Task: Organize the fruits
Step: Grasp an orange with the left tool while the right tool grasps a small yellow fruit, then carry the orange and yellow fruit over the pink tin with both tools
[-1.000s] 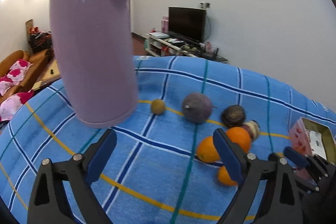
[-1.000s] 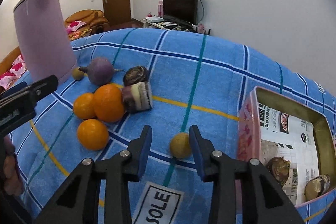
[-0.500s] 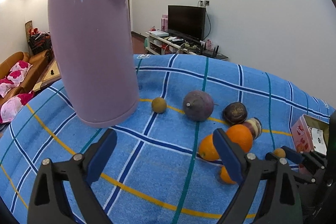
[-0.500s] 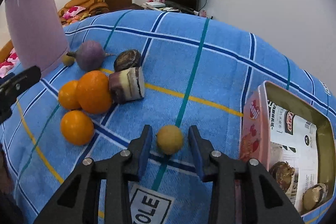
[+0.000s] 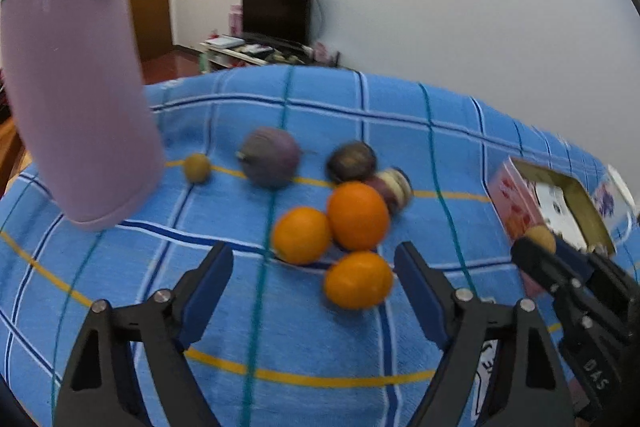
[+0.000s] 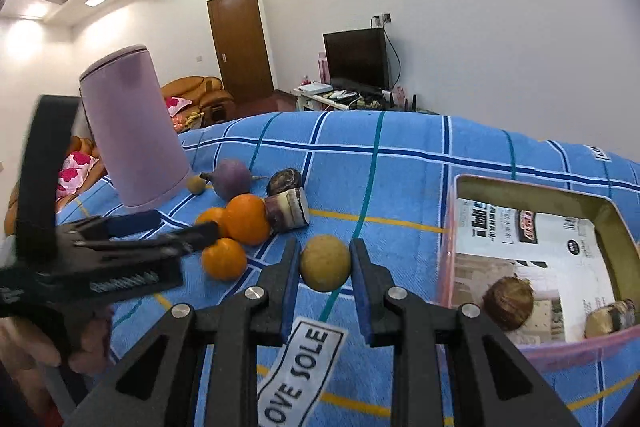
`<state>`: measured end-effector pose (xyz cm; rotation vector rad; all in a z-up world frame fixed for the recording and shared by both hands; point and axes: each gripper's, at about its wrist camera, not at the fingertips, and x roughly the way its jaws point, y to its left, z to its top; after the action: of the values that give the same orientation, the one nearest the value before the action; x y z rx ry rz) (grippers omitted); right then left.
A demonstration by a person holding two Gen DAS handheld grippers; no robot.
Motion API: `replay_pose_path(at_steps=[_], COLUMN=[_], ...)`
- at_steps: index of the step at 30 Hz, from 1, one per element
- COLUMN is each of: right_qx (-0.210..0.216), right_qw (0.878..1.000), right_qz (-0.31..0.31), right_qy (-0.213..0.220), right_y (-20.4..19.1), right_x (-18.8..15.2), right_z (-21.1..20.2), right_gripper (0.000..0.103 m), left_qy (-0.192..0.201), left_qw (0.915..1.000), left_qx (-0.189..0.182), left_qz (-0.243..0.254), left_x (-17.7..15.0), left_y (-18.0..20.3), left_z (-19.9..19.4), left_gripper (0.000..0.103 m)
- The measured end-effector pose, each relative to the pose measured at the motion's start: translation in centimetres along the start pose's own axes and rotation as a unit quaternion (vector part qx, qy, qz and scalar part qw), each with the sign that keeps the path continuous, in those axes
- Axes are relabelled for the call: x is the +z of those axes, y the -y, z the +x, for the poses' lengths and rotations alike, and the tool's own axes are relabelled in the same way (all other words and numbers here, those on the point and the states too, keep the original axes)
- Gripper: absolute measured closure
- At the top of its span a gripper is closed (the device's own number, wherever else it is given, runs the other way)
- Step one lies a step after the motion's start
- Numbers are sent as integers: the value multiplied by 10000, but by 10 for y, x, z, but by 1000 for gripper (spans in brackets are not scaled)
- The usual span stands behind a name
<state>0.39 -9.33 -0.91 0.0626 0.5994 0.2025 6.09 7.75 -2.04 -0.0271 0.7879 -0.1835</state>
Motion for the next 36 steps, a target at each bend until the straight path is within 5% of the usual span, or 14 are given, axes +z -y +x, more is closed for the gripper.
replay_pose_path(at_steps=[6, 13, 17, 26, 36], right_qx=[42, 50, 74, 43, 236], right_qw=[10000, 9997, 9995, 9995, 9978], right_qz=[5, 170, 242, 264, 418], right_qy=[-79, -150, -163, 158, 466], right_y=[-5, 0, 3, 6, 12], right_x=[-5, -7, -8, -5, -4], right_z=[-2, 2, 3, -7, -17], right_gripper=[77, 77, 77, 77, 77], left_qy=[-404, -479, -417, 747, 1388], left_qw=[9990, 9987, 9988, 9955, 9888], left_qx=[84, -160, -230, -517, -506], left_qz=[142, -97, -141, 262, 228], left_x=[-9, -11, -11, -4, -3], left_y=[12, 6, 3, 13, 23], left_z=[24, 27, 25, -21, -34], left_gripper=[22, 58, 59, 60, 60])
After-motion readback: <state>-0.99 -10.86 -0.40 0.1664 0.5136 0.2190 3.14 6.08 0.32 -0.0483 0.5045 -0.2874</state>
